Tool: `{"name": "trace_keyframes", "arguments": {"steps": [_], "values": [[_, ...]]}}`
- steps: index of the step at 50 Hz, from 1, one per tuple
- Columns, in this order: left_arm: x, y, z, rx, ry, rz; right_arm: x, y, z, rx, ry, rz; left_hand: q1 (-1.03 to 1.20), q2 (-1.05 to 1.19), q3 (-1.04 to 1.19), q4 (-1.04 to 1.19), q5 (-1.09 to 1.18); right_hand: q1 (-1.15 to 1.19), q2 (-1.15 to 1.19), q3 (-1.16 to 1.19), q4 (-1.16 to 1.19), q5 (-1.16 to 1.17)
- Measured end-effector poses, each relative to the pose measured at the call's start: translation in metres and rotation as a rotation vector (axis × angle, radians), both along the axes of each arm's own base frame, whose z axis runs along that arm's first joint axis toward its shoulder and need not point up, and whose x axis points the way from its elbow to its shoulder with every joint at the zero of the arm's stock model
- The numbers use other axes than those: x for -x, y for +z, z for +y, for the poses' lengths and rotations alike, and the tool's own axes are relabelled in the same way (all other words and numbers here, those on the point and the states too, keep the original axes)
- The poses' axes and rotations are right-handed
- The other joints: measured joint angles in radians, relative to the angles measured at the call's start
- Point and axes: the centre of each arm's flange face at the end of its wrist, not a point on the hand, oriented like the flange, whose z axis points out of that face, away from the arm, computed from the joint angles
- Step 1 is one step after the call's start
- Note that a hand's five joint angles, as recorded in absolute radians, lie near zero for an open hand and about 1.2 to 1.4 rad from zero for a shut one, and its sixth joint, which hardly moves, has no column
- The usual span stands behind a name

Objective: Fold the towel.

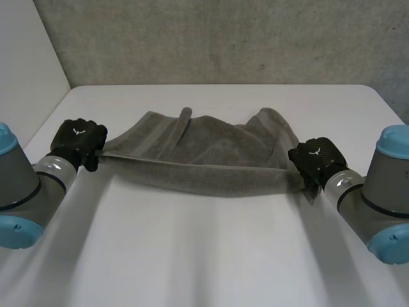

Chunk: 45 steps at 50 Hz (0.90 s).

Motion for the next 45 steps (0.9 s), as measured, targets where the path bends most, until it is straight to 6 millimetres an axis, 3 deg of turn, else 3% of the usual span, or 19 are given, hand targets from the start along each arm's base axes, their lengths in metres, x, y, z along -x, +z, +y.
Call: {"name": "trace_keyframes", "arguments": {"steps": [1, 3, 5, 23, 28, 32, 34, 37, 42, 45], "values": [[0.0, 0.0, 0.0, 0.0, 0.0, 0.0, 0.0, 0.001, 0.0, 0.0, -0.001, -0.002, 0.0, 0.0, 0.0, 0.0, 0.0, -0.068, -0.052, -0.05, -0.052, -0.053], [0.0, 0.0, 0.0, -0.001, -0.001, -0.001, 0.001, 0.003, -0.001, 0.002, -0.007, -0.013, 0.0, 0.0, 0.0, 0.0, 0.0, -0.424, -0.43, -0.407, -0.409, -0.422], [0.0, 0.0, 0.0, -0.001, -0.001, -0.001, 0.002, 0.005, -0.002, 0.002, -0.01, -0.018, 0.0, 0.0, 0.0, 0.0, 0.0, -0.516, -0.518, -0.514, -0.513, -0.531], [0.001, -0.001, 0.001, -0.003, -0.003, -0.001, 0.003, -0.002, -0.004, -0.018, -0.016, -0.014, 0.0, 0.0, 0.0, 0.0, 0.0, -0.612, -0.604, -0.603, -0.611, -0.64], [-0.001, -0.001, 0.0, -0.002, 0.002, 0.001, 0.003, -0.015, -0.008, -0.041, -0.021, 0.002, 0.0, 0.0, 0.0, 0.0, 0.0, -0.501, -0.502, -0.503, -0.499, -0.491], [-0.001, 0.0, -0.001, -0.001, 0.004, 0.002, 0.002, -0.02, -0.015, -0.045, -0.027, 0.008, 0.0, 0.0, 0.0, 0.0, 0.0, -0.259, -0.253, -0.255, -0.255, -0.258], [-0.001, 0.0, 0.0, -0.001, 0.004, 0.002, 0.004, -0.019, -0.018, -0.046, -0.033, 0.008, 0.0, 0.0, 0.0, 0.0, 0.0, 0.03, 0.037, 0.006, 0.014, 0.016], [-0.001, 0.001, 0.0, 0.001, 0.002, 0.002, 0.006, -0.017, -0.021, -0.048, -0.043, 0.008, 0.0, 0.0, 0.0, 0.0, 0.0, 0.244, 0.235, 0.23, 0.234, 0.246], [0.0, 0.012, 0.002, 0.028, -0.001, 0.007, 0.011, 0.009, -0.024, -0.019, -0.059, -0.004, 0.0, 0.0, 0.0, 0.0, 0.0, 0.249, 0.237, 0.247, 0.257, 0.259], [0.0, 0.033, 0.004, 0.078, 0.001, 0.028, 0.013, 0.056, -0.021, 0.081, -0.058, -0.034, 0.0, 0.0, 0.0, 0.0, 0.0, 0.249, 0.237, 0.247, 0.257, 0.259]]}}
